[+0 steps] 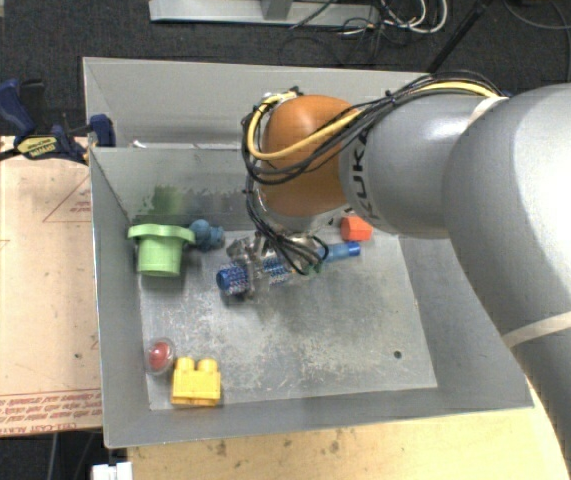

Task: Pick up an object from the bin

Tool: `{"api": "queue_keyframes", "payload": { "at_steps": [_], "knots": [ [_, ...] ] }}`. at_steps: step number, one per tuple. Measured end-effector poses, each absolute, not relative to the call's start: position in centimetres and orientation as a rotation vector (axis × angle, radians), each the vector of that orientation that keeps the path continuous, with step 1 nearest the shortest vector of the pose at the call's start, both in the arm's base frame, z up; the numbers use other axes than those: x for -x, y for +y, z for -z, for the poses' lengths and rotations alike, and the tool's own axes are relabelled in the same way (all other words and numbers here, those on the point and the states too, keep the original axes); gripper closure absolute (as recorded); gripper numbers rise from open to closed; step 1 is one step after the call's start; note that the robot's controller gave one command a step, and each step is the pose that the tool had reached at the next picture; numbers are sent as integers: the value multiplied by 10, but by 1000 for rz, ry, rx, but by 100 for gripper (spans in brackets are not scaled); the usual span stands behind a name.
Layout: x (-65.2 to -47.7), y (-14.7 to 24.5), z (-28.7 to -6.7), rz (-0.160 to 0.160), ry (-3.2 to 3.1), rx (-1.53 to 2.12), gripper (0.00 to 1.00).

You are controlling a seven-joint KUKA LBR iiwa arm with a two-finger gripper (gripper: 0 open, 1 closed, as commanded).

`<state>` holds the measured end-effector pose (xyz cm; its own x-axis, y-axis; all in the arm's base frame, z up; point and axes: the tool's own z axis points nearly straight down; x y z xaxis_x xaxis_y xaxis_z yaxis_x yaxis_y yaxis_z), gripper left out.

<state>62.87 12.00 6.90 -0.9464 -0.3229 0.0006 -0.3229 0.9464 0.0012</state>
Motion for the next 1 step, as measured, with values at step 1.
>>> {"api": "queue_keyframes", "payload": {
  "at_steps": [1],
  "knots": [
    [-626,126,-219,2,-3103,-553,100]
  ]
}}
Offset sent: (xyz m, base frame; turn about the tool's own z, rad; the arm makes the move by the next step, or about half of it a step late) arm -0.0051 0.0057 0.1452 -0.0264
